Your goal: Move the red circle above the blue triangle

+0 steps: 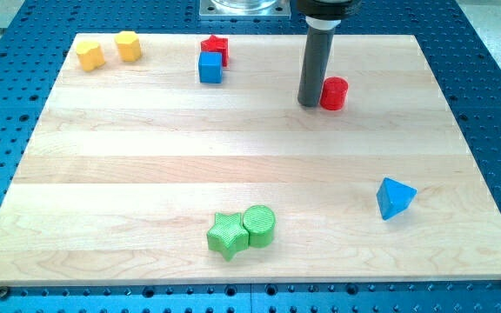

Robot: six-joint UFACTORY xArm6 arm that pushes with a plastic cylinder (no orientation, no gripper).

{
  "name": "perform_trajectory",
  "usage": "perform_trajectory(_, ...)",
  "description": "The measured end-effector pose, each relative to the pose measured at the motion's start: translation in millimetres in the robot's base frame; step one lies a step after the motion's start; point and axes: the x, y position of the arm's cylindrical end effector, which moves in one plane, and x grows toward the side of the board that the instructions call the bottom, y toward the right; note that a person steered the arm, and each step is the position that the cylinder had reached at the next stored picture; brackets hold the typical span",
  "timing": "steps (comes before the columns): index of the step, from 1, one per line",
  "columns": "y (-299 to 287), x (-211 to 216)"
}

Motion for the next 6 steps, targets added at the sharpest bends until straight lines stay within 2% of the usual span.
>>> perform_trajectory(1, -18.3, -22.1)
perform_trajectory(2, -9.6, -41.2)
perform_trajectory(3, 19.8, -33.2)
perform_trajectory(4, 31.1, -4.6)
perform_trajectory(5, 43.8, 44.8)
perform_trajectory(6, 81.2, 78.3)
